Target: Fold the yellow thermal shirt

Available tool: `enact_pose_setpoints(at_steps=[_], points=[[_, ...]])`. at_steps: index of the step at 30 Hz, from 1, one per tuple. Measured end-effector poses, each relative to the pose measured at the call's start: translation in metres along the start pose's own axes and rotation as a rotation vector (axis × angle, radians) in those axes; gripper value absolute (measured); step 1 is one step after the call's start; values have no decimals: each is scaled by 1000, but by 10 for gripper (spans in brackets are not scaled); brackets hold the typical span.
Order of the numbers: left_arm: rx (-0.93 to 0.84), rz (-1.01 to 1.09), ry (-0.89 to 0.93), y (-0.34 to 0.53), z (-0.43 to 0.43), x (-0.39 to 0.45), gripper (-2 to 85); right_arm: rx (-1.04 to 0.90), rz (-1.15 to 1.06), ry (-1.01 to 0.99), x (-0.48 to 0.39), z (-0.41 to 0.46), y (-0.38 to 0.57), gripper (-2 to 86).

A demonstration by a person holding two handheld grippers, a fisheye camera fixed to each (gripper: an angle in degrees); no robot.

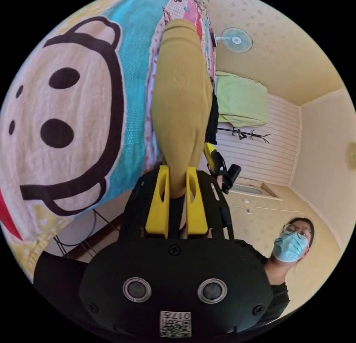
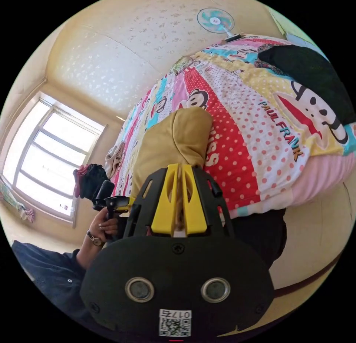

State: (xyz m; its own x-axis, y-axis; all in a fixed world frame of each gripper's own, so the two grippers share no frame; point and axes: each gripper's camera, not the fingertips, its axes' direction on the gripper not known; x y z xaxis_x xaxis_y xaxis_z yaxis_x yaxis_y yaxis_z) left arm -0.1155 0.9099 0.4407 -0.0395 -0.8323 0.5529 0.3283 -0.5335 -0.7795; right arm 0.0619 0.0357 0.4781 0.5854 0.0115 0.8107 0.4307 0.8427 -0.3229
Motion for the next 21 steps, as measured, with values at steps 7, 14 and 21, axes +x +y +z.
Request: enact_pose_setpoints(at_steps=[7,14,21], points=[[-56,143,51,26,-14,43,65,-156,325,-533,93,-27,50,231],[-54,188,10,65,-36,41,65,-142,519,-732,133,24,40,209],[10,201,60,103,-83,15,64,-179,524,-735,109,18,33,217]])
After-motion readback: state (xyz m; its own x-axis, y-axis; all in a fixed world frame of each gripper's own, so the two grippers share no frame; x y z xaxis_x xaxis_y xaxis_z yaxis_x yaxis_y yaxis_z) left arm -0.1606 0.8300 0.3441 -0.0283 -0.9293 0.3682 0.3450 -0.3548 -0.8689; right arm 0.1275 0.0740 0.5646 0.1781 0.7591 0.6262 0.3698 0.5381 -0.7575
